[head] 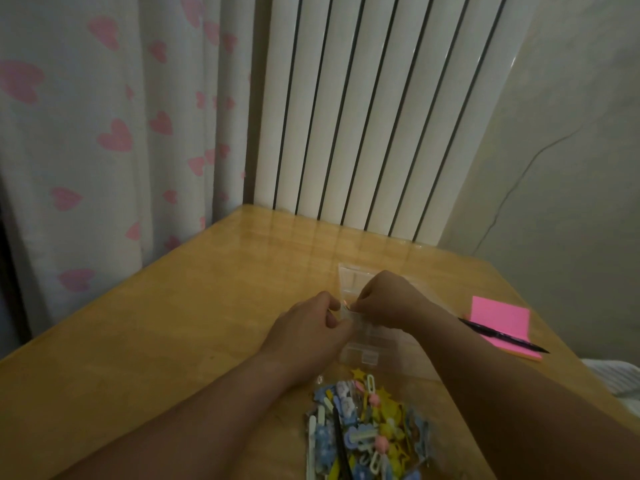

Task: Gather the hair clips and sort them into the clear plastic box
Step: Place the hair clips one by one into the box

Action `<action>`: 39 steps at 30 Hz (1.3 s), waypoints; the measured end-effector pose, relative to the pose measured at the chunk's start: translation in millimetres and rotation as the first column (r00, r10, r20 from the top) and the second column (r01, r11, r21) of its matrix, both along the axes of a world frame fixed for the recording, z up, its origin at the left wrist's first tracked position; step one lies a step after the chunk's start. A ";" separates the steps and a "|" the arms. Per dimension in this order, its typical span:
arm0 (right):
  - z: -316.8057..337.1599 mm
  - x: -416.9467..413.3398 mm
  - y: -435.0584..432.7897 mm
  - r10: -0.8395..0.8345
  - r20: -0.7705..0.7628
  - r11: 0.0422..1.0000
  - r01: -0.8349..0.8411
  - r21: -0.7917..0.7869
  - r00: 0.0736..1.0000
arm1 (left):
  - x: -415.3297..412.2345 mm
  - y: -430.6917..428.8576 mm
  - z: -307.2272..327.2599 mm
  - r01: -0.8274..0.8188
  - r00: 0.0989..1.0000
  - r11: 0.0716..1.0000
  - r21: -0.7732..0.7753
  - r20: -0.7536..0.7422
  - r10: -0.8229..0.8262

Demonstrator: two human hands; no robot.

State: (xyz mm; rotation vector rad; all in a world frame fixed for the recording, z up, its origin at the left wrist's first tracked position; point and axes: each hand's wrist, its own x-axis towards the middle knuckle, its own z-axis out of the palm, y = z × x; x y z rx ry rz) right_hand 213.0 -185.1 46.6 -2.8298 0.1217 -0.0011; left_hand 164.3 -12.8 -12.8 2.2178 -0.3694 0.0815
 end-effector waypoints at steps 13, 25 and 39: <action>9.2 -90.2 -38.7 -0.056 0.463 0.945 -0.102 0.309 0.884 | -1.1 0.3 1.2 0.013 1.000 1.000 -0.007 -0.023 -0.013; 12.5 -139.0 -32.0 0.270 0.060 0.957 -0.274 0.097 0.961 | -3.1 -1.5 3.5 -0.009 1.000 1.000 -0.014 -0.008 0.009; -0.6 -132.9 -24.4 0.349 0.014 0.937 -0.349 0.020 0.937 | -4.0 -0.8 4.7 0.001 1.000 1.000 -0.021 -0.001 -0.001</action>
